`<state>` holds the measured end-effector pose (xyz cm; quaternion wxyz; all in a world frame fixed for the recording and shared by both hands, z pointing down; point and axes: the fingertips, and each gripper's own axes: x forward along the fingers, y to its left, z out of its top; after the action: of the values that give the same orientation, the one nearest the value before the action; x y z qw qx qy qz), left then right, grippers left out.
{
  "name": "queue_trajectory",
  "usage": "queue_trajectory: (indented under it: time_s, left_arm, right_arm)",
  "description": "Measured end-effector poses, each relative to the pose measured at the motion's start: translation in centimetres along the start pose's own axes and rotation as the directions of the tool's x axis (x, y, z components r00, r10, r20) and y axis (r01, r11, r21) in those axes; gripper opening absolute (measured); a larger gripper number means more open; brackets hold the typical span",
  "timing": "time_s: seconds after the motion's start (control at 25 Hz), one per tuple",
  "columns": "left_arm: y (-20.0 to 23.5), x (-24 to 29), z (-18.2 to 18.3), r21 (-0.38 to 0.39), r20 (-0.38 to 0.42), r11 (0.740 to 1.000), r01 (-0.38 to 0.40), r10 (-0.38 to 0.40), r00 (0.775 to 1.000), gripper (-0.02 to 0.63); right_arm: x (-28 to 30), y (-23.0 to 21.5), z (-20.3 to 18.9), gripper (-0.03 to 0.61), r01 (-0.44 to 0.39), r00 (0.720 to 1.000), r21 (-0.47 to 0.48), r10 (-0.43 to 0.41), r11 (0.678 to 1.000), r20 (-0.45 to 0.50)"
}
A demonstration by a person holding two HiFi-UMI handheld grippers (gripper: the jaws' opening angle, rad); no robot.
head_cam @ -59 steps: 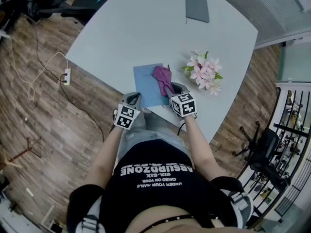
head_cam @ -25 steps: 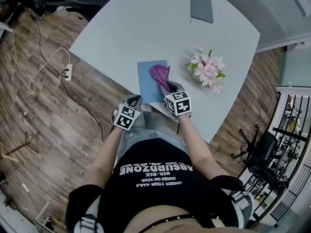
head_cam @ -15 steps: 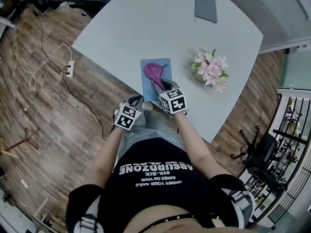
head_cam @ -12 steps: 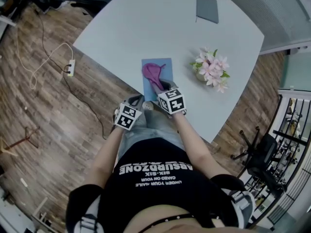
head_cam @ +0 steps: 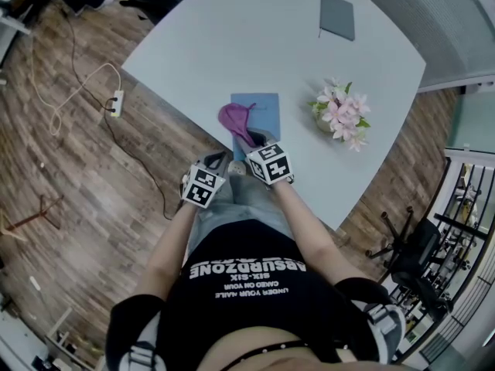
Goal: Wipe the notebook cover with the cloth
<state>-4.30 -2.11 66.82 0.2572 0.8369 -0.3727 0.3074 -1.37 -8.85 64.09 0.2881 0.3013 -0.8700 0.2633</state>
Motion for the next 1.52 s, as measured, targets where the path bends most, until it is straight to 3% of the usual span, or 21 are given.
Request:
queue_trajectory:
  time_s: [0.72, 1.08, 1.52]
  left_arm:
    - [2.8, -0.8, 0.8, -0.072, 0.025, 0.996, -0.059, 0.061, 0.998, 0.017]
    - [2.4, -0.6, 1.5, -0.091, 0.043, 0.995, -0.043, 0.047, 0.998, 0.017]
    - [2.4, -0.3, 2.1, -0.085, 0.049, 0.996, -0.029, 0.033, 0.998, 0.017]
  right_arm:
    - [-1.8, 5.1, -3.7, 0.083, -0.203, 0.979, -0.007, 0.203, 0.979, -0.023]
    - [-2.9, 3.6, -3.9, 0.082, -0.18, 0.983, 0.027, 0.181, 0.983, -0.011]
    - [-5.7, -1.5, -5.0, 0.083, -0.071, 0.997, 0.094, 0.072, 0.993, -0.001]
